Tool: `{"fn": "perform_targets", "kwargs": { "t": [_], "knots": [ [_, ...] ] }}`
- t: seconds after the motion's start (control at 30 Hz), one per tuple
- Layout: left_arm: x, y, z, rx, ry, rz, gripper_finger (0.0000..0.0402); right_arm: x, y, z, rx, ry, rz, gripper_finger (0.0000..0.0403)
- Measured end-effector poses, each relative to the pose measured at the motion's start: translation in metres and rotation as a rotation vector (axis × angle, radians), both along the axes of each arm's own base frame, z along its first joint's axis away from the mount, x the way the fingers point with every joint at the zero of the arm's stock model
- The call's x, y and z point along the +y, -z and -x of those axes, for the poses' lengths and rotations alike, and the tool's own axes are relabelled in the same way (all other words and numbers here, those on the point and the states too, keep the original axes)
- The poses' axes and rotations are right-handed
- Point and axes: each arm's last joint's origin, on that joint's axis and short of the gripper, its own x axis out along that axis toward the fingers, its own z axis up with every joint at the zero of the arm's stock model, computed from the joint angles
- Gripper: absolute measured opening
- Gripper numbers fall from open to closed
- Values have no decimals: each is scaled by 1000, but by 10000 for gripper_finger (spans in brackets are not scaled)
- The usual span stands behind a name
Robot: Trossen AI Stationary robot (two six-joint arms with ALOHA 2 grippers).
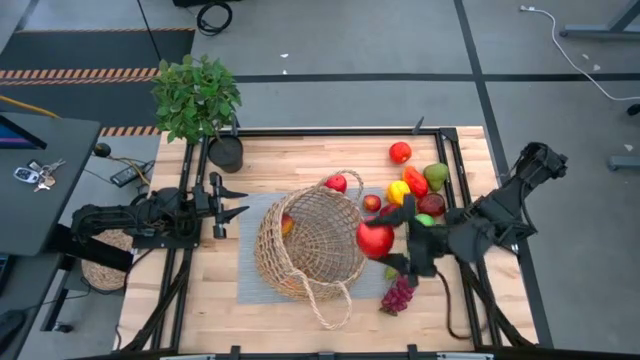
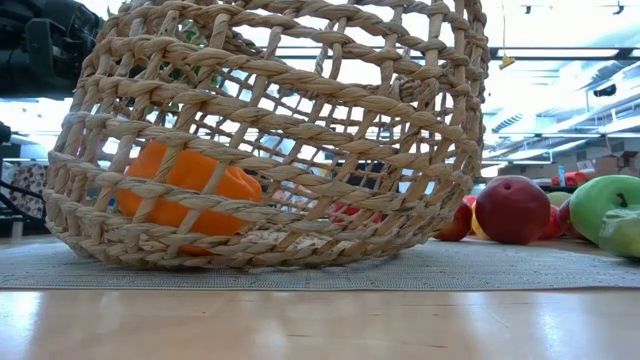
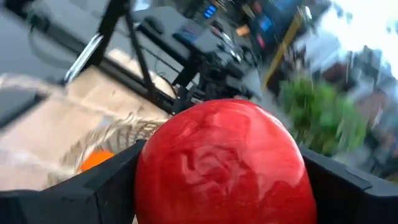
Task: Build produce basket
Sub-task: Put the red apple into the brown basket
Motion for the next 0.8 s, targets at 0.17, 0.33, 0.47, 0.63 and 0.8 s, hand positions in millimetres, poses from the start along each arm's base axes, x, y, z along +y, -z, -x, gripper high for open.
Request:
{"fn": "perform_targets", "kwargs": {
  "t": [0.17,0.33,0.47,0.63,0.8],
  "knots": [
    [0,0,0,0,1,0,160,-11,0,-8,-14,75,-263,350],
    [0,0,0,0,0,0,160,-20,1,-16,24,26,-510,350],
    [0,0,0,0,0,0,160,-24,1,-19,62,-24,-599,350],
    [0,0,0,0,0,0,160,-25,1,-20,67,-32,-607,350],
    [0,0,0,0,0,0,160,-19,15,-34,111,-24,-547,350]
  ]
}}
